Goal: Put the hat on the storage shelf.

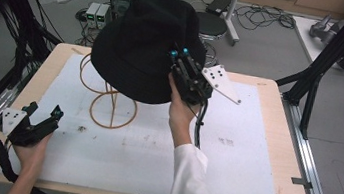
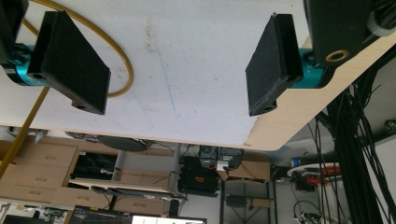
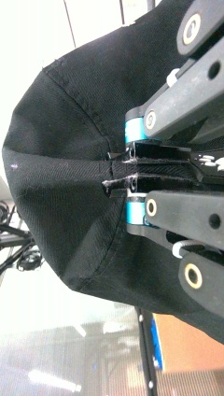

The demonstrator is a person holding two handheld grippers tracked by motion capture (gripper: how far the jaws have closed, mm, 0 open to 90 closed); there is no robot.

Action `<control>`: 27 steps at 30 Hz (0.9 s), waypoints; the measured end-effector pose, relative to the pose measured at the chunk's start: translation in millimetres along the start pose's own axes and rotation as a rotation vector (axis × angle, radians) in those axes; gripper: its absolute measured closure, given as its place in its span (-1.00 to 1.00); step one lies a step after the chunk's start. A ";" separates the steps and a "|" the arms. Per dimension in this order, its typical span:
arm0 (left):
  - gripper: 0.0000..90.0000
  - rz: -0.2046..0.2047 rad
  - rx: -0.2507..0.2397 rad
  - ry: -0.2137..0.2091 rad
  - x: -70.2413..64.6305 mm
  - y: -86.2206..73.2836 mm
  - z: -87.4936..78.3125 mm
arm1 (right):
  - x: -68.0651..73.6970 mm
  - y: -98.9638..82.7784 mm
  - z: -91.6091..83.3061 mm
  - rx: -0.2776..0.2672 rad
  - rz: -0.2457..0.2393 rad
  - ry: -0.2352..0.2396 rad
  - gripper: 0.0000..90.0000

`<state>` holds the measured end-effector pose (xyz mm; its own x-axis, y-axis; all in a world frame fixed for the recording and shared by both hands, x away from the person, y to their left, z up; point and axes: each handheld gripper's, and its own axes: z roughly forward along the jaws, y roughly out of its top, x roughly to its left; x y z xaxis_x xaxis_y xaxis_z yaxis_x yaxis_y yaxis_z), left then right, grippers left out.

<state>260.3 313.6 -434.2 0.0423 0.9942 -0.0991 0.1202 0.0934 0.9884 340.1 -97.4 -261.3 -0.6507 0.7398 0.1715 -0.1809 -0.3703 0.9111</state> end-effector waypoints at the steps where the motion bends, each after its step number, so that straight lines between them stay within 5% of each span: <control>1: -0.51 0.000 0.000 0.000 0.0 0.0 0.0 | 0.0 0.0 0.0 0.000 0.000 0.000 0.94; 16: -0.51 -0.019 -0.001 0.002 1.9 0.2 -0.9 | 52.9 -26.1 55.0 0.048 -0.020 0.131 0.93; 23: -0.51 -0.024 0.003 0.000 2.5 0.0 -0.9 | 56.3 -36.3 62.2 0.102 -0.021 0.124 0.93; 27: -0.51 -0.028 0.005 0.008 3.2 -0.2 -0.8 | 63.5 -44.6 62.4 0.164 -0.064 0.121 0.93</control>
<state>259.7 316.8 -434.6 0.0309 0.9916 -0.1257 0.1258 0.1209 0.9847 352.9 1.1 -267.6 -0.7272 0.6824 0.0742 -0.1088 -0.2213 0.9691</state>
